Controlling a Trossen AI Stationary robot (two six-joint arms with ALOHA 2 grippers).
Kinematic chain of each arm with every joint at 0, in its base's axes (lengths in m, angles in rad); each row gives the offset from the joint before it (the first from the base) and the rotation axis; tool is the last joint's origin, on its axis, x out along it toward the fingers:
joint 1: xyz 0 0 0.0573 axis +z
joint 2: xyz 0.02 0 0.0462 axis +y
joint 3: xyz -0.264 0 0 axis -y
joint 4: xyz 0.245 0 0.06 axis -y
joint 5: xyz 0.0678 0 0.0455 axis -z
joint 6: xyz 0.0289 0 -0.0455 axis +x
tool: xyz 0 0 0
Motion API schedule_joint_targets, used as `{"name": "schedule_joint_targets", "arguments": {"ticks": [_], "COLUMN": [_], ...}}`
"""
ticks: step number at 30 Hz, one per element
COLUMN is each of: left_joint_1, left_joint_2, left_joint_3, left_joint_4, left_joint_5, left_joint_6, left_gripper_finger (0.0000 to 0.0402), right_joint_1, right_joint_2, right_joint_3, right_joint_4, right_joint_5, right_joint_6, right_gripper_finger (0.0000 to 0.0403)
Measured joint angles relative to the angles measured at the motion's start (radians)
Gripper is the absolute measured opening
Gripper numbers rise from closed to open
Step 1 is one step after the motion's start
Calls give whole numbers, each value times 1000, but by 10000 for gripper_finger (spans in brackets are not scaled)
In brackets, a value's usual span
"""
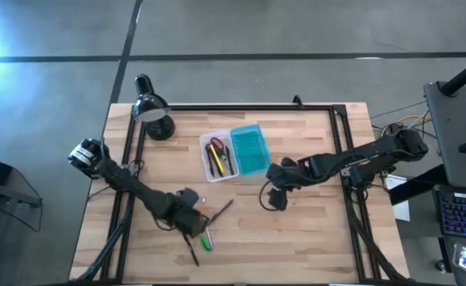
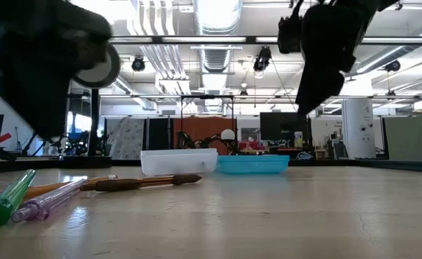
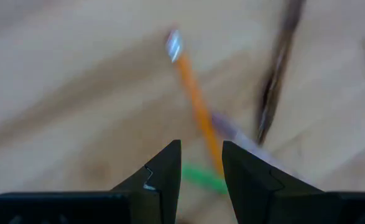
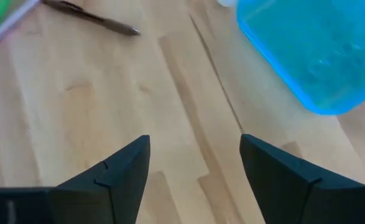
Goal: Pick & place school supplies into a supply box
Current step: Put the pencil into the supply box
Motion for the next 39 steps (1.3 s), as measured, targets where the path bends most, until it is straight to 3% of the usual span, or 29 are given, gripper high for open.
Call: {"name": "schedule_joint_targets", "arguments": {"ticks": [4,9,16,23,26,29,33,36,39], "left_joint_1": [-100,-189,-194,-197,-213,-251,-264,-258,-274], "left_joint_2": [-22,1,81,147,149,150,159,175,192], "left_joint_3": [1,1,10,87,108,108,117,124,131], "left_joint_4": [60,185,229,228,229,233,270,258,256], "left_joint_5": [36,32,32,57,5,-123,-163,-176,-224], "left_joint_6": [-151,-160,-142,-333,-476,-667,-707,-709,-662], "left_gripper_finger": [101,101,101,86,57,15,2,1,1], "right_joint_1": [7,10,10,10,10,10,10,10,8], "right_joint_2": [19,48,72,79,79,79,79,92,134], "right_joint_3": [-1,17,40,42,42,41,46,73,132], "right_joint_4": [1,7,32,40,43,52,69,118,122], "right_joint_5": [3,11,11,11,11,11,3,-51,-74], "right_joint_6": [56,42,36,52,54,55,73,-38,-341], "right_gripper_finger": [236,235,230,231,230,228,228,226,221]}}
